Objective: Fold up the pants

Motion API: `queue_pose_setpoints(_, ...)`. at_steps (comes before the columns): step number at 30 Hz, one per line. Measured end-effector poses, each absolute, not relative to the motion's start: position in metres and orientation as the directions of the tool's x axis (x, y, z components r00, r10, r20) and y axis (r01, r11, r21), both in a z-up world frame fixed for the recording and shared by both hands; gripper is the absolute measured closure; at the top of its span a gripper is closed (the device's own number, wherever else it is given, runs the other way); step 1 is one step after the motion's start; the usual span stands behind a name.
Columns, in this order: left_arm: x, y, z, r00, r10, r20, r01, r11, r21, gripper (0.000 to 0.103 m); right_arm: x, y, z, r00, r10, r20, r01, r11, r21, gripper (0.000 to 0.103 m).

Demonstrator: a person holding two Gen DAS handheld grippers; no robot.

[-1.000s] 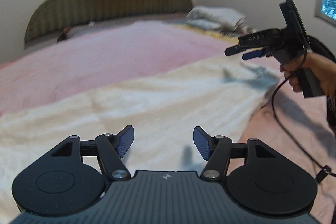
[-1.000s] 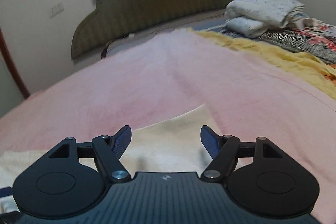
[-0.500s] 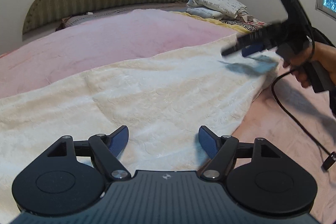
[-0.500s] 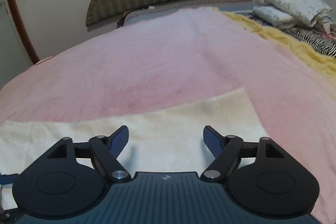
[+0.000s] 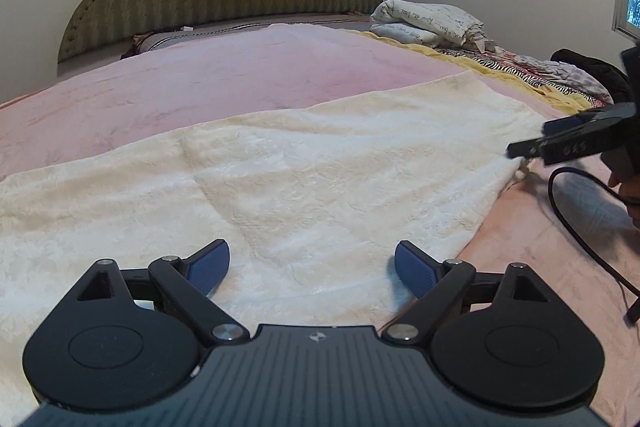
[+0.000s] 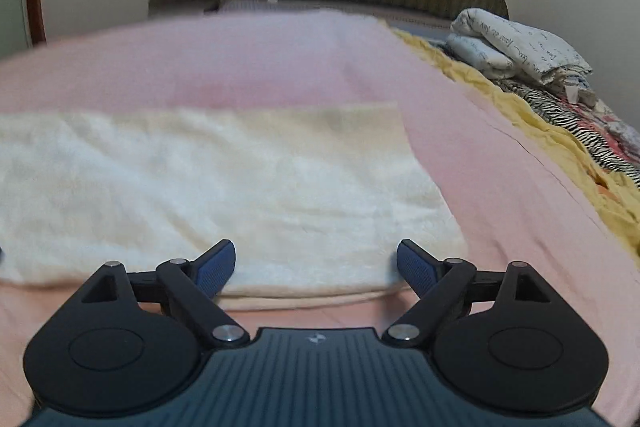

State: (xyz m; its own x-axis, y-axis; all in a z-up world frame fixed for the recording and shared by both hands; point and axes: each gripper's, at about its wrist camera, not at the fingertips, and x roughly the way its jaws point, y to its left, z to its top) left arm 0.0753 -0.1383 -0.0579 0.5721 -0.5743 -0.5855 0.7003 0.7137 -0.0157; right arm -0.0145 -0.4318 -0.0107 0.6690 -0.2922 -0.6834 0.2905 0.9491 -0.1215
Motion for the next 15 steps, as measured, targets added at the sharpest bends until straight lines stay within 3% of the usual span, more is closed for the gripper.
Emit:
queue_pose_setpoints(3, 0.079, -0.137, -0.059, 0.566, -0.572, -0.593, 0.694, 0.719, -0.032, 0.006, -0.038, -0.445, -0.002, 0.682, -0.376, -0.627, 0.472, 0.882, -0.016, 0.009)
queue_pose_setpoints(5, 0.078, -0.138, -0.059, 0.57, -0.567, -0.595, 0.692, 0.721, -0.024, 0.006, -0.064, -0.462, 0.006, 0.735, -0.373, -0.566, 0.551, 0.815, 0.18, 0.009)
queue_pose_setpoints(9, 0.079, -0.14, -0.059, 0.572, -0.562, -0.597, 0.69, 0.724, -0.021, 0.005, -0.1, -0.506, -0.011, 0.869, -0.129, -0.477, 0.466, 0.536, 0.704, 0.009)
queue_pose_setpoints(10, 0.079, -0.14, -0.058, 0.572, -0.562, -0.597, 0.689, 0.724, -0.022, 0.005, -0.102, -0.51, -0.019, 0.889, -0.074, -0.453, 0.432, 0.469, 0.771, 0.009)
queue_pose_setpoints(12, 0.079, -0.14, -0.059, 0.572, -0.562, -0.597, 0.689, 0.725, -0.022, 0.004, -0.101, -0.512, -0.03, 0.909, 0.007, -0.417, 0.384, 0.376, 0.843, 0.009)
queue_pose_setpoints(15, 0.079, -0.14, -0.059, 0.572, -0.562, -0.598, 0.689, 0.724, -0.023, 0.004, -0.088, -0.502, -0.033, 0.897, 0.066, -0.437, 0.38, 0.392, 0.838, 0.009)
